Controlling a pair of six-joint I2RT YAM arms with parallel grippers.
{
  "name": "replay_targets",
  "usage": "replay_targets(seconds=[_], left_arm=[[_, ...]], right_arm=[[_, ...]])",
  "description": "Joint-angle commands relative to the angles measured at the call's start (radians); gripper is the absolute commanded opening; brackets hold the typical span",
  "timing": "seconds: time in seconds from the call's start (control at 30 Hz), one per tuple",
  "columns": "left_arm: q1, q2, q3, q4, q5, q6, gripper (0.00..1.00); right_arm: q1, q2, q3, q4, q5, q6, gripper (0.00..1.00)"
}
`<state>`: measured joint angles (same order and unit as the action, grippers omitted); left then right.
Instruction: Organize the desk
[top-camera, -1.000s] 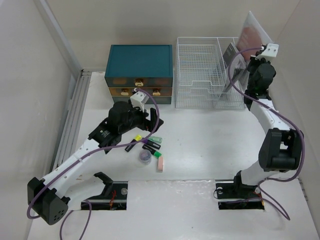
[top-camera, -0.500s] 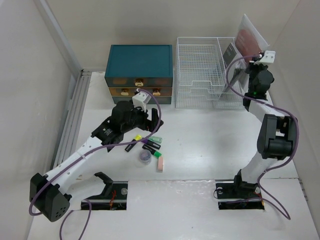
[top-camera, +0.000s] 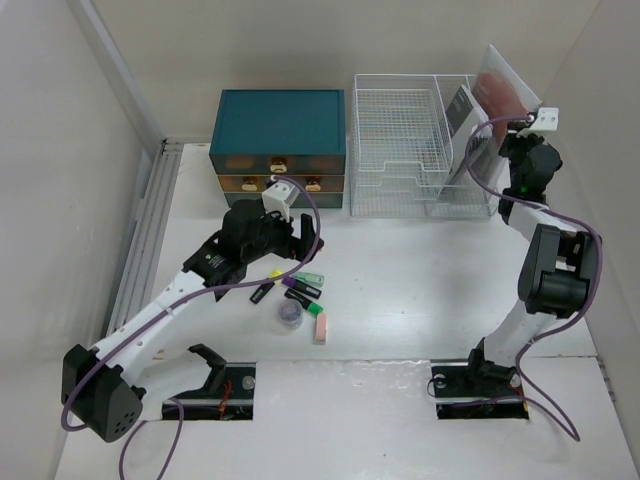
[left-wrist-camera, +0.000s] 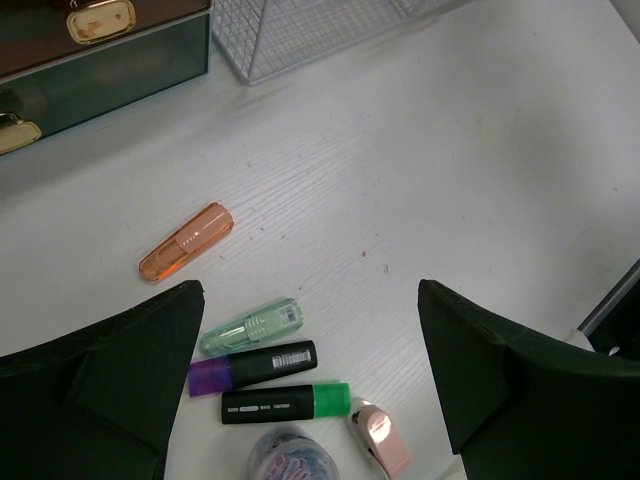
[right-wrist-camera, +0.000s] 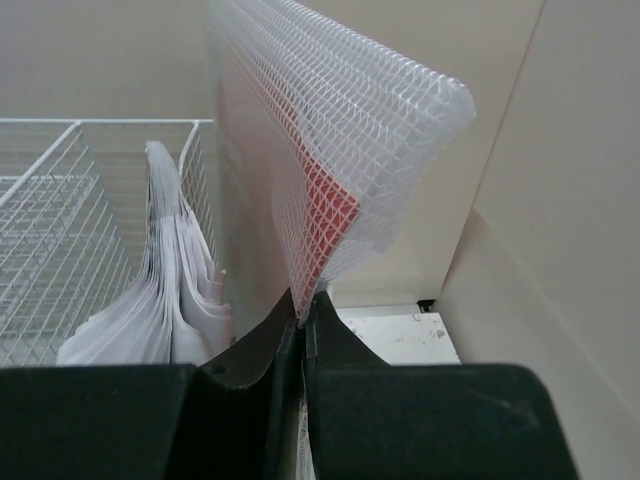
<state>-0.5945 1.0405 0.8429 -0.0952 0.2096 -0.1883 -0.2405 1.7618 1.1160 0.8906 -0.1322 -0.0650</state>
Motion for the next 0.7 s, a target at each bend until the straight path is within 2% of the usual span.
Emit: replay_targets(seconds=[0.0,0.03,0.1,0.13,0.23,0.33,0.5,0.67], left_arm=[[0.002,-0.005,-0.002,0.029,0.014,0.004,0.86],[0.002,-0.005,-0.002,0.029,0.014,0.004,0.86],[0.002,-0.014,-0.002,0.029,0.014,0.004,0.86],[0.002,-0.014,-0.002,0.029,0.014,0.004,0.86],[0.002,-0.023,-0.002,0.029,0.014,0.004,0.86],[0.002,-0.023,-0.002,0.029,0.014,0.004,0.86],[0.002,-0.033,-0.002,0.029,0.014,0.004,0.86],[0.002,-0.033,-0.011,0.029,0.014,-0.005,0.86]], right_arm=[[-0.01,-0.038,0.007,0.025,-0.053,0.021,0.08],[-0.01,-0.038,0.007,0.01,-0.053,0.021,0.23],[-0.01,-0.048,0.007,-0.013,-0.053,0.021,0.35],[-0.01,-0.048,-0.002,-0.013,-0.066,0.021,0.48],[-0.01,-0.071,-0.011,-0.024,-0.066,0.021,0.71],[-0.01,-0.117,-0.021,-0.035,-0.066,0.021,0.75],[-0.019,-0.179,-0.041,-0.035,-0.017,0.03,0.75],[-0.019,-0.147,0.037,-0.1,0.005,0.03,0.7]])
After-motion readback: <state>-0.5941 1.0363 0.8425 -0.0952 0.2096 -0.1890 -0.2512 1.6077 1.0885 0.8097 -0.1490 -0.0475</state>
